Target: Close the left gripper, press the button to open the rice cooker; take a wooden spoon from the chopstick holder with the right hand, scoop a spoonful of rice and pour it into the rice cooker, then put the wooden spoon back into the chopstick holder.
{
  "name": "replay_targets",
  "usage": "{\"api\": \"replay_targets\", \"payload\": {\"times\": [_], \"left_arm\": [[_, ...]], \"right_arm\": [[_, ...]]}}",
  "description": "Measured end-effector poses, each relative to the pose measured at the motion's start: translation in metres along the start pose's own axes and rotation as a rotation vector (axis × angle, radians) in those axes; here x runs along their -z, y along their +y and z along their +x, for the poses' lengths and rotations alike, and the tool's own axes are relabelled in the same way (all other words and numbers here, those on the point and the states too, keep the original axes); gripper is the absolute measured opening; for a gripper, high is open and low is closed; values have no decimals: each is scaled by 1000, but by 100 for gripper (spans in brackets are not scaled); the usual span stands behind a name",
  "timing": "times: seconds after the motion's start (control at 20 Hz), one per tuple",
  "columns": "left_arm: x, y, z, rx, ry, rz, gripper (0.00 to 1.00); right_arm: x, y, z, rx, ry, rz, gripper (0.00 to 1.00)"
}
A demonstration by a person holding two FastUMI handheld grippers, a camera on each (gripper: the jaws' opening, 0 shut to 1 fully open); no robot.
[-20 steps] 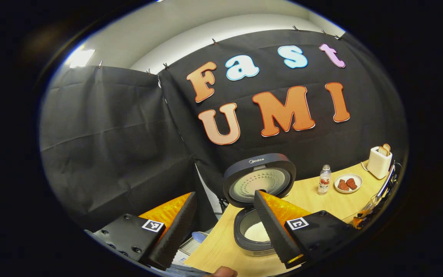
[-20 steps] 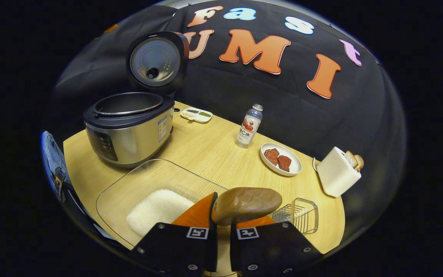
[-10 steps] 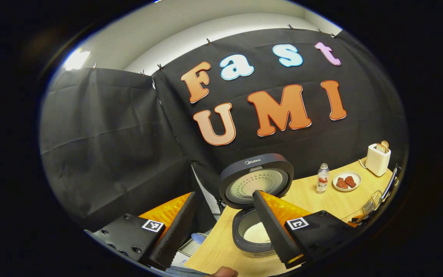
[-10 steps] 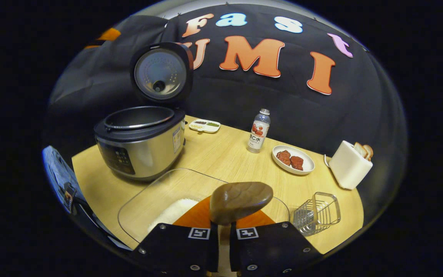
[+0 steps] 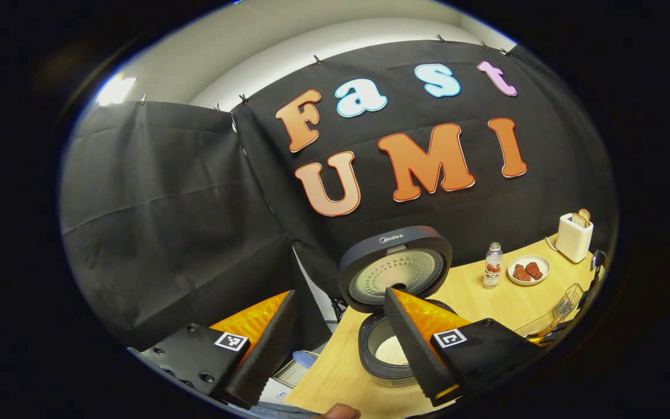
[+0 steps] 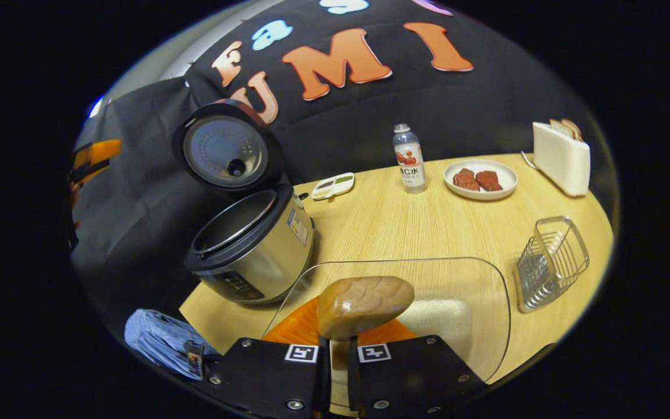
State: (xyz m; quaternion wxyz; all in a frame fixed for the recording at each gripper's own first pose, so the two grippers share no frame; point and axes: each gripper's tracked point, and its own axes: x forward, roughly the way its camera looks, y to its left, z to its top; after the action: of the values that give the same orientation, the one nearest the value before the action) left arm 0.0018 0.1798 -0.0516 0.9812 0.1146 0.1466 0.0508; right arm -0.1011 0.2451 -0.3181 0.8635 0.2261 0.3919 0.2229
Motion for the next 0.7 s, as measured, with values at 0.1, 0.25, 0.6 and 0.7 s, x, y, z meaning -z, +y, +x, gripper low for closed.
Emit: {"api": "replay_targets", "payload": {"times": [0.1,0.25,0.6,0.7], "left_arm": [[1,0,0,3,3,-6,100],[2,2,0,5,3,-2,100],[-7,-1,3,25,-3,5,100],[-10,-3,3,28,-7,12,100]], "right_arm": [[-1,-5,1,1,7,85,11],[1,-16,5,12,19,215,11],[-2,-21,9,19,25,312,11],[-2,-21,11,1,32,352,11]]}}
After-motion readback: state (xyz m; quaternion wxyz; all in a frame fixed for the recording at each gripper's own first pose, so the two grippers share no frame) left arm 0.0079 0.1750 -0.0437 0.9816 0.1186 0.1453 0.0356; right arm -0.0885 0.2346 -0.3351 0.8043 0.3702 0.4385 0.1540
